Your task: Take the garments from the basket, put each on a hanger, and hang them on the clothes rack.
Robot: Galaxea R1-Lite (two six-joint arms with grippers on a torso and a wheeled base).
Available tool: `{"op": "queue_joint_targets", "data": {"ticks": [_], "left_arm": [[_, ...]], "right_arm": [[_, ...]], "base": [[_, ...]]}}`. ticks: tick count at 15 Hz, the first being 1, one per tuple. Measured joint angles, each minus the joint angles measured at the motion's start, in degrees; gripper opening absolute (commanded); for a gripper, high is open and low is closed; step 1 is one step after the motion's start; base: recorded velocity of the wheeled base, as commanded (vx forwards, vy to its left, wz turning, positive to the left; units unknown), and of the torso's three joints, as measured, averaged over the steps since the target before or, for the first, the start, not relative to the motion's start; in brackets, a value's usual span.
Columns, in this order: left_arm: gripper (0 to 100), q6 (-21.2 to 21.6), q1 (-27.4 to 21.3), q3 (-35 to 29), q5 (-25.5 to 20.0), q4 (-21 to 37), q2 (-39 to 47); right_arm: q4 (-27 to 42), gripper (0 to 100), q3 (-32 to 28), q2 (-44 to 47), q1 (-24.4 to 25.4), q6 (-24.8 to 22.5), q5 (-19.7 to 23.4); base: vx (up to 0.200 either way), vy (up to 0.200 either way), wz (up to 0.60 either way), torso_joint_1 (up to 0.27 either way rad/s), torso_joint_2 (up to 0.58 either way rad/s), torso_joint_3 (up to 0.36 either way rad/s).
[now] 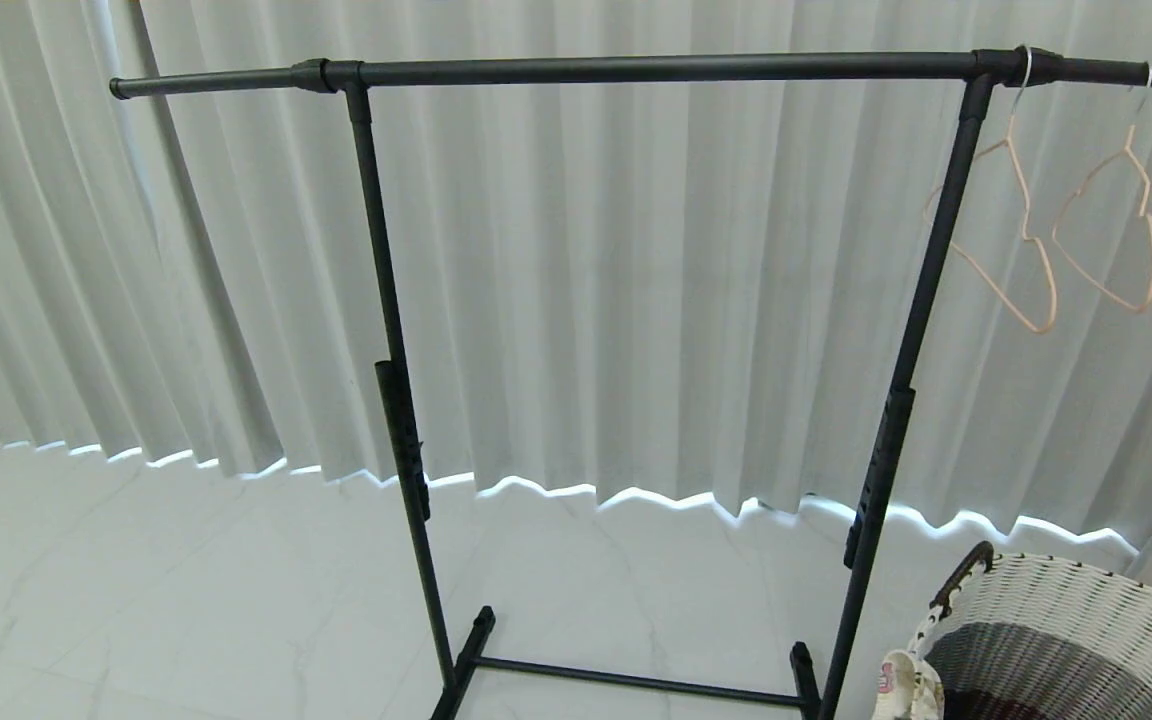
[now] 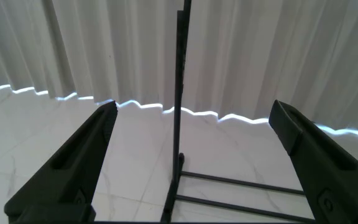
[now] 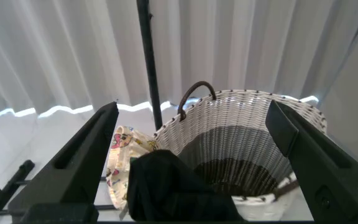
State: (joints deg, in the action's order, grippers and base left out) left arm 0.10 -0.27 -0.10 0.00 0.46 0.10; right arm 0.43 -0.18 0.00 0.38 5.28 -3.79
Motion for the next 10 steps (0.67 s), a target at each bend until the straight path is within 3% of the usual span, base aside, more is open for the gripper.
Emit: {"op": "queue_joint_targets", "data": {"ticks": [6, 8, 10], "left_arm": [[100, -0.23, 0.02, 0.00, 0.00, 0.00, 0.00], [100, 0.20, 0.00, 0.00, -0.05, -0.04, 0.00], [100, -0.20, 0.00, 0.00, 0.00, -0.04, 0.00]], "right_arm": [[-1.90, 100, -0.67, 0.10, 0.00, 1.23, 1.58], [-0.83, 100, -5.57, 1.78, 0.89, 1.07, 4.14], [3.01, 100, -11.50, 8.23, 2.65, -3.78, 5.10]], "base": [[0.000, 0.000, 0.00, 0.000, 0.00, 0.000], [0.000, 0.000, 0.00, 0.000, 0.00, 0.000], [-0.200, 0.000, 0.00, 0.002, 0.00, 0.007]]}}
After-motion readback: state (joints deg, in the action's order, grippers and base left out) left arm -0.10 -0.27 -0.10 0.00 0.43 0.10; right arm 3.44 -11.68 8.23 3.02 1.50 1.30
